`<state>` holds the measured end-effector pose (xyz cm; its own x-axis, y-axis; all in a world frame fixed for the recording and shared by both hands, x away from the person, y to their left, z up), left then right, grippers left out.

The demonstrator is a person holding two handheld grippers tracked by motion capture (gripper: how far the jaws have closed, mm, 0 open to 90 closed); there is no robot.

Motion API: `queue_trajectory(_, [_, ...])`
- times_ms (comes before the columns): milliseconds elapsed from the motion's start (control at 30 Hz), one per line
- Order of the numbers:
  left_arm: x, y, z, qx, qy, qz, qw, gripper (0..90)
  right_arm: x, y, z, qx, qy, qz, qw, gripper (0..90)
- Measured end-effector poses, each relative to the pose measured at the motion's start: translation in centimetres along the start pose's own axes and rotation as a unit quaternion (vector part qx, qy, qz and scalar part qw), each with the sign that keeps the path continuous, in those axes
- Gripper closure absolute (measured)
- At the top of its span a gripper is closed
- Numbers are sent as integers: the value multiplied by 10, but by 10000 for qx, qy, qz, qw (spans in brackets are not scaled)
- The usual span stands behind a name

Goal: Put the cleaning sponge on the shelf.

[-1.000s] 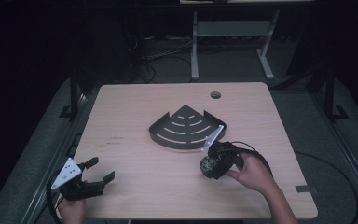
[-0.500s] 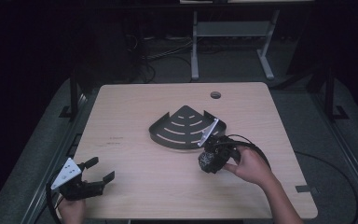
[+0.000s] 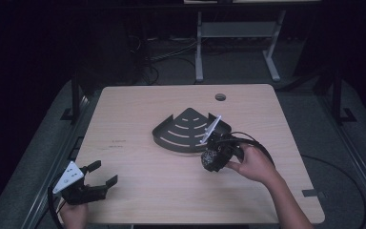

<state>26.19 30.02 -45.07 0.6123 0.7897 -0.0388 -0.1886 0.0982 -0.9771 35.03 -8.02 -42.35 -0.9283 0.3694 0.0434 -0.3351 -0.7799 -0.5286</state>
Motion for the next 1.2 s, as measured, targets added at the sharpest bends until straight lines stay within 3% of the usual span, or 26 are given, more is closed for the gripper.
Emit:
queue_trajectory(467, [1, 0, 0, -8, -10, -1, 10000, 137, -27, -2, -6, 70, -55, -279, 9996, 296])
queue_trajectory(767, [-1, 0, -1, 15, 15, -25, 10000, 137, -31, -2, -10, 96, -117, -365, 9992, 296])
queue_trajectory(1200, [-1, 0, -1, 17, 13, -22, 10000, 137, -35, -24, -5, 220, 20, -156, 9996, 296])
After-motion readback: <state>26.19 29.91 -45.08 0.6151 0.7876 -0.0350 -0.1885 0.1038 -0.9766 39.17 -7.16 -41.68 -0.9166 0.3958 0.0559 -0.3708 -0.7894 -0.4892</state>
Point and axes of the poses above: each handheld gripper's, and its own axes: z roughly backward along the jaws, y roughly out of its underside, x roughly to its left, the point moved 5 cm from there along -z, roughly forward along the jaws, and after that the axes turned 10 degrees about -x, right-handed, at the moved point
